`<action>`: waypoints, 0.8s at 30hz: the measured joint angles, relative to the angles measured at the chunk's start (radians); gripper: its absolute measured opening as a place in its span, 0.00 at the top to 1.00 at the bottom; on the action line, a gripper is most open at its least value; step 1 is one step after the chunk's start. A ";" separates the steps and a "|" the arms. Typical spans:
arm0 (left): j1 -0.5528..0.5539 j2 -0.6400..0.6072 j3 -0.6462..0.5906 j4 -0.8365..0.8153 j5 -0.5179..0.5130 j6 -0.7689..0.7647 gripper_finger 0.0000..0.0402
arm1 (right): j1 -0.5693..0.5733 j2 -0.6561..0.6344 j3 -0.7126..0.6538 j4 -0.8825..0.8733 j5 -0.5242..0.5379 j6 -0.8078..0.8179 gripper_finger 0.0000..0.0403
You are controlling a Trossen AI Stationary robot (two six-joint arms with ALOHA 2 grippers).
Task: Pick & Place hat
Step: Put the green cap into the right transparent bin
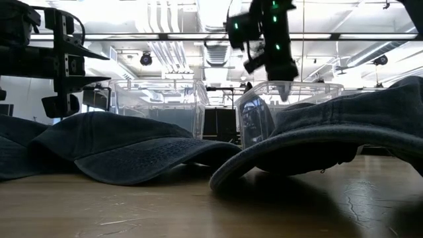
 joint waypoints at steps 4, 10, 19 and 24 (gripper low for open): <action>0.000 0.000 0.000 0.000 0.000 0.000 0.62 | -0.041 0.003 -0.061 0.010 -0.003 -0.138 0.63; 0.000 0.000 0.000 0.000 0.000 0.000 0.62 | -0.080 0.003 -0.111 0.092 -0.002 -0.257 0.66; 0.000 0.000 0.000 0.000 0.000 0.000 0.62 | -0.120 0.003 -0.176 0.216 -0.005 -0.407 0.72; 0.000 0.000 0.000 0.000 0.000 0.000 0.62 | -0.153 0.003 -0.203 0.220 -0.003 -0.440 0.80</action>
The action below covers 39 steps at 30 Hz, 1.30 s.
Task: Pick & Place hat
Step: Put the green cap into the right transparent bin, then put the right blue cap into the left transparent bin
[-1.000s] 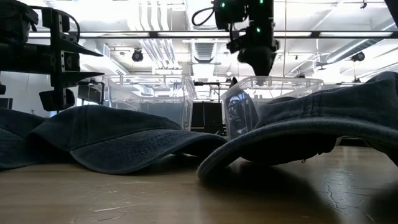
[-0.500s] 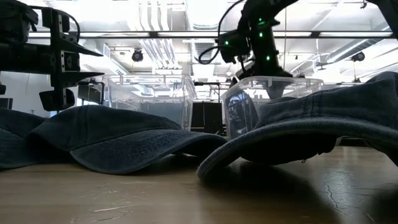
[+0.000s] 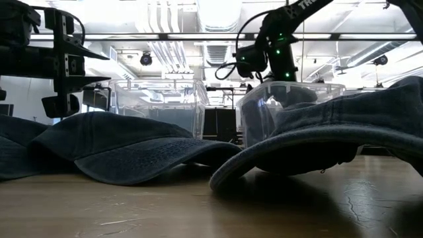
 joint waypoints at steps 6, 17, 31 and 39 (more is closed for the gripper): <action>0.000 0.000 0.000 0.000 0.000 0.000 0.62 | -0.015 0.000 -0.004 0.010 0.022 -0.053 0.95; 0.000 0.000 0.000 0.000 0.000 0.000 0.62 | -0.007 -0.009 0.129 -0.202 0.035 0.041 0.98; 0.000 0.000 0.000 0.000 0.000 0.000 0.62 | 0.001 -0.008 0.176 -0.378 -0.018 0.159 0.92; 0.000 0.000 0.000 0.000 0.000 0.000 0.62 | 0.010 -0.028 0.182 -0.381 -0.023 0.238 0.70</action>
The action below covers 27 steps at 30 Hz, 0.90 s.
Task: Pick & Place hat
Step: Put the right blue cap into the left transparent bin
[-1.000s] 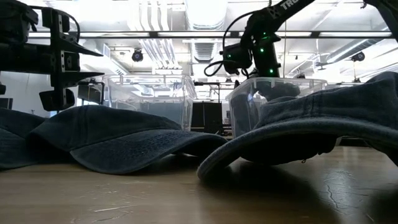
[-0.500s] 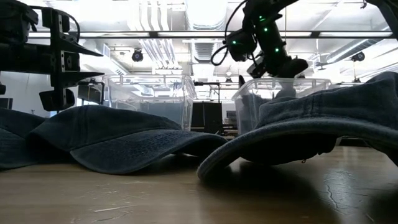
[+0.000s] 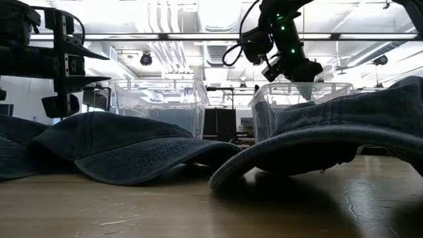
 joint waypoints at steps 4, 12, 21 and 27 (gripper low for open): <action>0.000 0.000 0.000 0.000 0.000 0.000 0.62 | 0.035 -0.029 0.002 0.002 -0.004 0.029 0.59; 0.000 0.000 0.000 0.000 0.000 0.000 0.62 | 0.192 -0.135 0.029 0.045 -0.138 0.243 0.52; 0.000 0.000 0.000 0.000 0.000 0.000 0.62 | 0.471 -0.176 -0.021 0.327 -0.520 0.703 0.56; 0.000 0.000 0.000 0.000 0.000 0.000 0.62 | 0.649 -0.153 -0.109 0.437 -0.599 0.925 0.56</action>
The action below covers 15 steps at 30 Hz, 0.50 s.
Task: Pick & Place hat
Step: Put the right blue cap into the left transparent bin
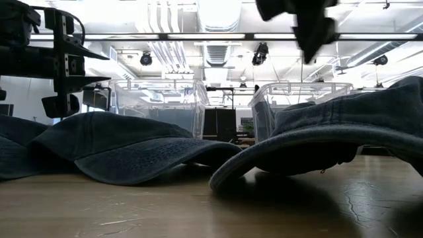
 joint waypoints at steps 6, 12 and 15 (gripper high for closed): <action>0.000 0.000 0.000 0.000 0.000 0.000 0.62 | 0.118 -0.021 -0.198 0.195 -0.060 0.244 0.56; 0.000 0.000 0.000 0.000 0.000 0.000 0.62 | 0.163 -0.127 -0.397 0.334 -0.025 0.496 0.56; 0.000 0.000 0.000 0.000 0.000 0.000 0.62 | 0.179 -0.216 -0.459 0.398 0.027 0.572 0.56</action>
